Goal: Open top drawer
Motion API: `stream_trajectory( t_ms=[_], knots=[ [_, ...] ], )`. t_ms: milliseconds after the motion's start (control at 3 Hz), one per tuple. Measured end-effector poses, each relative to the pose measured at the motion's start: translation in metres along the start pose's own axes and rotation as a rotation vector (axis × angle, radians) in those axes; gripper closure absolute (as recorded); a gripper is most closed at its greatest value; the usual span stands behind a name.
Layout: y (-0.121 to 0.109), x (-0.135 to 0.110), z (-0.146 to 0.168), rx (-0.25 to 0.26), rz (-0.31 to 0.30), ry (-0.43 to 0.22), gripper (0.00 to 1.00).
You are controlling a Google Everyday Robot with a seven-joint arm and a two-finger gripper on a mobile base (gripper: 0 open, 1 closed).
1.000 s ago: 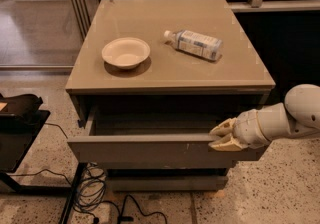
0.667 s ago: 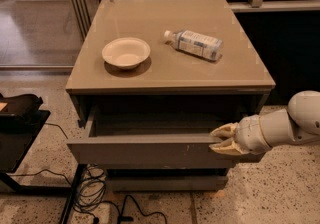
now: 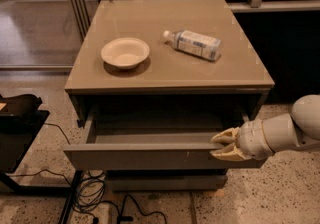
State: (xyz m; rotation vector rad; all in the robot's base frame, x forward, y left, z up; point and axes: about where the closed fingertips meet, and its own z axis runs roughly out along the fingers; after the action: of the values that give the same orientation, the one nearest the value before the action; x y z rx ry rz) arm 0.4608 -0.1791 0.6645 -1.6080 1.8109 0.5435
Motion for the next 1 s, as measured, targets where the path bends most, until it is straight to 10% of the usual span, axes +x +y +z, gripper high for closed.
stream_trajectory(
  t_ms=[667, 1000],
  knots=[
    [0.013, 0.0, -0.004, 0.006, 0.007, -0.004, 1.0],
    [0.016, 0.0, -0.006, 0.008, 0.009, -0.005, 0.81]
  ],
)
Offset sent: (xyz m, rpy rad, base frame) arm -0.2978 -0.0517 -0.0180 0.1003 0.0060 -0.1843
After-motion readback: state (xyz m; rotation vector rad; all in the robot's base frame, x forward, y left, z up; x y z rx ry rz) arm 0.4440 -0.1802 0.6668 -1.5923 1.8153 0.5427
